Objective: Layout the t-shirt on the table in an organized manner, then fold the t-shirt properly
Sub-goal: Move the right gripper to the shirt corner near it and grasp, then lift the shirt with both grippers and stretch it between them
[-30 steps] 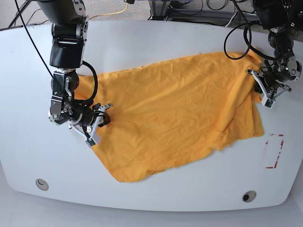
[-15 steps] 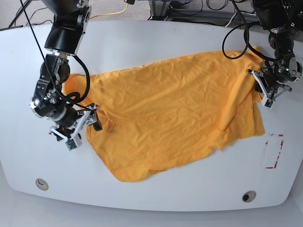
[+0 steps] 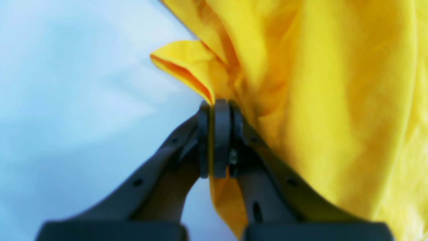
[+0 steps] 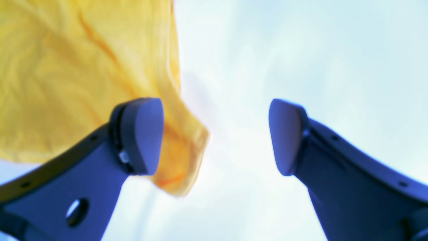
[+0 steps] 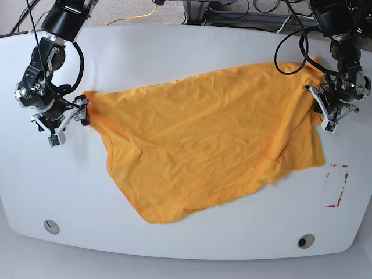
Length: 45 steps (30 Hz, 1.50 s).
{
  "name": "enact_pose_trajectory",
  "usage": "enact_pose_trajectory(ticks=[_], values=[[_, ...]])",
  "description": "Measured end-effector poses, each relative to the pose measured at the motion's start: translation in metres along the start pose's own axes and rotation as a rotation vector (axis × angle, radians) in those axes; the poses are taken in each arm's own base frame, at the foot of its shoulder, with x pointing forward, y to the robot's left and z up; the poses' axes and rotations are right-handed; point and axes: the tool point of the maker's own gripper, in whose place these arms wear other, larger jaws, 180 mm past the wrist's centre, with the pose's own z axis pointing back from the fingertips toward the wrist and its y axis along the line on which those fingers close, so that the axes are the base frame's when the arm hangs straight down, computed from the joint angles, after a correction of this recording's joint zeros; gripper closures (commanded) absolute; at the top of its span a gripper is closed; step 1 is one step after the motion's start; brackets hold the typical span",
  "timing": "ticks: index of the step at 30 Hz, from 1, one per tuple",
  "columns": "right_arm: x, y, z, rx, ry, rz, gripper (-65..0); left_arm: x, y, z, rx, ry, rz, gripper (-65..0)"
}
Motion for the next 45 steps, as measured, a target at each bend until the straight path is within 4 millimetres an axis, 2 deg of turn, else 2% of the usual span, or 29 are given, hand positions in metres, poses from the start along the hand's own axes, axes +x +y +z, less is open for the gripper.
enact_pose_trajectory(ticks=[5,8,11,17,20,26,30,34,37,45], values=[[-0.026,-0.002,0.002,-0.012,0.062,-0.013,-47.2,0.0,0.0,0.0,0.0,0.0,0.0,0.0],[-0.029,0.002,0.001,-0.004,0.067,-0.016,-45.7,0.0,0.0,0.0,0.0,0.0,0.0,0.0],[-0.029,0.007,-0.001,0.005,0.058,-0.028,-38.5,0.0,0.0,0.0,0.0,-0.001,0.0,0.0],[-0.029,0.014,-0.005,0.022,0.052,-0.035,-18.4,0.0,0.0,0.0,0.0,0.0,-0.001,0.0],[-0.031,0.013,-0.009,0.033,0.061,-0.051,-13.8,0.0,-0.001,0.0,-0.002,0.0,-0.003,0.0],[-0.039,0.015,-0.024,0.069,0.091,-0.107,-9.4,0.0,-0.001,0.0,-0.002,0.0,-0.003,0.0],[-0.042,0.016,-0.028,0.077,0.093,-0.121,-4.0,-0.001,-0.001,0.0,-0.002,0.002,-0.003,0.0],[-0.039,0.015,-0.028,0.076,0.089,-0.119,-2.7,-0.001,-0.001,0.0,-0.002,0.002,-0.003,0.0],[-0.032,0.013,-0.024,0.066,0.078,-0.106,0.0,-0.001,-0.001,0.0,-0.002,0.003,-0.002,0.0],[-0.011,0.008,0.0,0.005,0.08,-0.016,0.0,-0.006,0.0,0.002,-0.003,0.05,-0.006,0.0]])
